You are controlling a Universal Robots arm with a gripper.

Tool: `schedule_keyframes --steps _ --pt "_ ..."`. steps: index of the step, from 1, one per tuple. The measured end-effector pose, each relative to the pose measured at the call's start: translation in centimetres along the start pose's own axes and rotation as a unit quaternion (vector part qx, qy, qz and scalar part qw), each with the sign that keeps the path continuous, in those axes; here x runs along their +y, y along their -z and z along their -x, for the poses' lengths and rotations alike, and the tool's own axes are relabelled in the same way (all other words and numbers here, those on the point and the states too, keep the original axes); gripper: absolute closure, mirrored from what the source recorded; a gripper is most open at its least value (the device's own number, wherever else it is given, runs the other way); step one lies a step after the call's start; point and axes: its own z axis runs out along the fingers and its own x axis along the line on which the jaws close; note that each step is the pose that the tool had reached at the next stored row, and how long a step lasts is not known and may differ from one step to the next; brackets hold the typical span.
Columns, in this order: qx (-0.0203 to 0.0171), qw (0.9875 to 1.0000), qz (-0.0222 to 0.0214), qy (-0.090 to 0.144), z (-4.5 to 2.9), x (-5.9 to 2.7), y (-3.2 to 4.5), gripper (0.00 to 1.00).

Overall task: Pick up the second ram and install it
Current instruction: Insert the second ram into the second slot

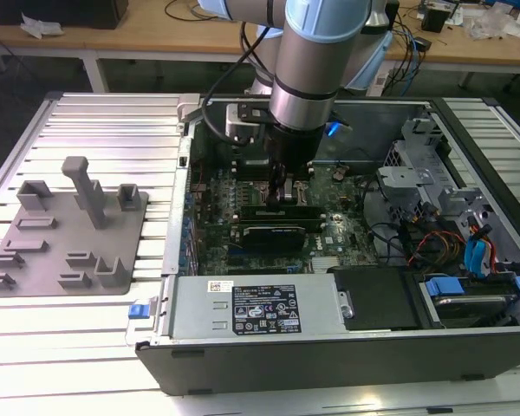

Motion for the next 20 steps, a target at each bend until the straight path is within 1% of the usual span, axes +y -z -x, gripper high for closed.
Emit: schedule_keyframes --steps 6,11,15,16,17,18,19,20 --pt "-0.0004 1.0 -0.0016 0.0 0.0 -0.02 -0.25 0.91" --pt "-0.0003 1.0 -0.0027 0.001 0.0 0.08 -0.77 0.91" --pt "-0.0004 1.0 -0.0026 0.0 0.0 0.09 -0.79 0.91" --pt "-0.0004 1.0 -0.0027 0.0 0.0 0.09 -0.8 0.9" --pt "-0.0004 1.0 -0.0028 0.0 0.0 0.08 -0.8 0.83" --pt "-0.0004 1.0 -0.0027 0.0 0.0 0.09 -0.75 0.83" --pt "-0.0005 1.0 -0.0028 0.0 0.01 0.12 -0.42 0.83" --pt "-0.0004 1.0 -0.0029 0.0 0.0 0.22 0.67 0.83"
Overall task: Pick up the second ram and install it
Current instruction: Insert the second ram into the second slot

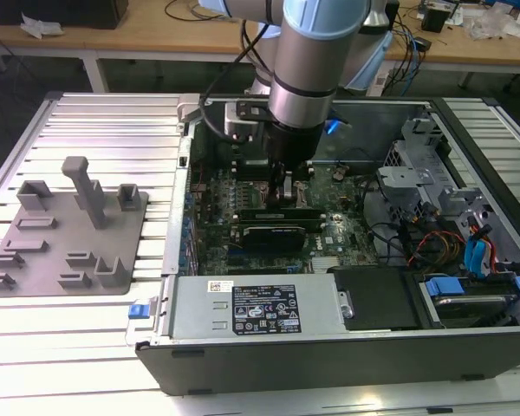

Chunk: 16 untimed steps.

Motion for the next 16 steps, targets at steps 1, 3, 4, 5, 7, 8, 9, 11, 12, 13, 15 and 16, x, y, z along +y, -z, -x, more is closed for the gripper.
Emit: schedule_keyframes --steps 1,3,4,5,7,8,9,11,12,13,15,16 --pt "0.0 1.0 -0.0001 0.0 0.0 0.04 0.52 0.83" --pt "-0.0002 1.0 -0.0024 0.0 0.01 0.08 1.12 0.83" --pt "-0.0001 0.9999 -0.0139 0.0 0.01 0.09 1.14 0.83" --pt "-0.0001 0.9998 -0.0195 0.0 0.02 0.09 1.14 0.83" --pt "-0.0003 0.9996 -0.0271 0.0 0.03 -0.02 1.13 0.83" --pt "-0.0002 0.9996 -0.0273 0.0 0.03 -0.24 1.17 0.83" --pt "-0.0001 0.9996 -0.0274 0.0 0.03 -1.0 1.23 0.83" --pt "-0.0002 0.9996 -0.0274 0.0 0.03 -1.48 1.26 0.83" --pt "-0.0002 0.9996 -0.0274 0.0 0.04 -1.48 1.27 0.83" --pt "-0.0002 0.9996 -0.0274 0.0 0.04 -1.49 1.27 0.83" --pt "-0.0002 0.9996 -0.0273 0.0 0.04 -1.5 1.27 0.83" --pt "-0.0002 0.9996 -0.0273 0.0 0.04 -1.51 1.27 0.83"
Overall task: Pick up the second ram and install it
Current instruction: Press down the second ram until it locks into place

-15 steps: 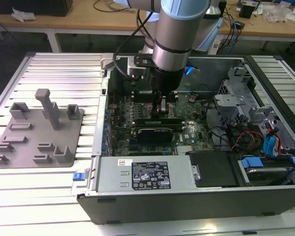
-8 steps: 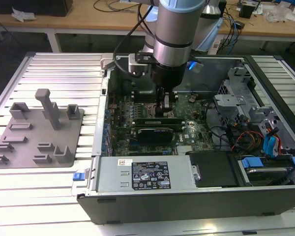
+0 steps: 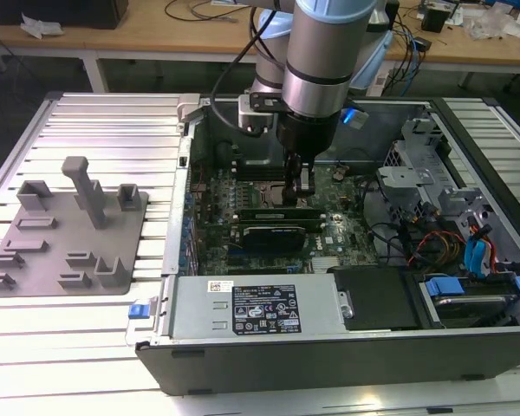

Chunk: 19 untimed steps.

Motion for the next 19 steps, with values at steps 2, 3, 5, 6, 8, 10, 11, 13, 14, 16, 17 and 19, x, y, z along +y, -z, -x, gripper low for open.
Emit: schedule_keyframes --steps 2,3,5,6,8,10,11,13,14,16,17,19 --pt "0.0 1.0 0.0 0.0 0.0 -0.01 0.0 0.83" --pt "0.0 1.0 0.0 0.0 0.0 -0.01 0.0 0.83" --pt "0.0 1.0 0.0 0.0 0.0 -0.02 0.0 0.83" --pt "0.0 1.0 0.0 0.0 0.0 -0.03 0.0 0.83" --pt "0.0 1.0 0.0 0.0 0.0 -0.03 0.0 0.83" --pt "0.0 1.0 0.0 0.0 0.0 -0.04 0.0 0.85" --pt "0.0 1.0 0.0 0.0 0.0 -0.04 0.0 0.92" --pt "0.0 1.0 0.0 0.0 0.0 -0.04 0.0 0.92" --pt "0.0 1.0 0.0 0.0 0.0 -0.05 0.0 0.92" --pt "0.0 1.0 0.0 0.0 0.0 -0.38 0.01 0.92" --pt "0.0 1.0 0.0 0.0 0.0 -0.72 0.01 0.92" --pt "0.0 1.0 0.0 0.001 0.01 -1.78 0.0 0.92"
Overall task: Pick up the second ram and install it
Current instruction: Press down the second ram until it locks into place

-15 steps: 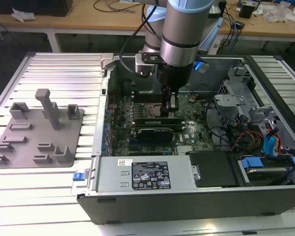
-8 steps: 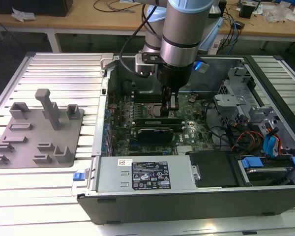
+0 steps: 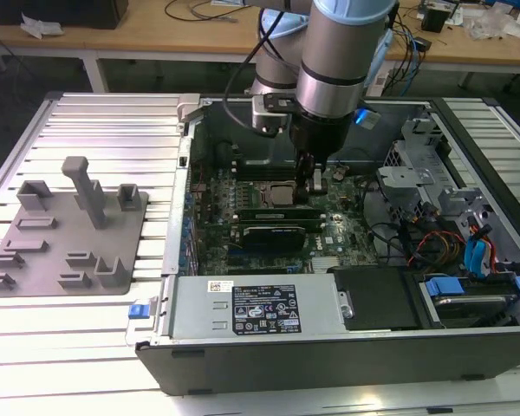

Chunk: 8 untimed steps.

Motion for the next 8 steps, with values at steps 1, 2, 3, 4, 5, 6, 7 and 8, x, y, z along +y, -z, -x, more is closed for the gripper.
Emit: schedule_keyframes --steps 1,2,3,4,5,6,7,8 --pt "0.0 1.0 0.0 0.0 0.0 -0.44 -0.01 0.92" --pt "-0.0001 1.0 0.0 0.0 0.0 -0.92 -0.05 0.92" --pt "-0.0001 1.0 0.0 0.0 0.01 -1.1 -0.1 0.92" --pt "-0.0001 1.0 0.0 0.0 0.01 -1.24 -0.14 0.92" --pt "-0.0001 1.0 0.0 0.0 0.01 -1.73 -0.29 0.92" --pt "0.0 1.0 0.0 0.0 0.01 -2.1 -0.4 0.92" --pt "0.0 1.0 0.0001 0.0 0.01 -2.67 -0.54 0.92" --pt "-0.0001 1.0 0.0 0.0 0.03 -2.84 -0.61 0.92"
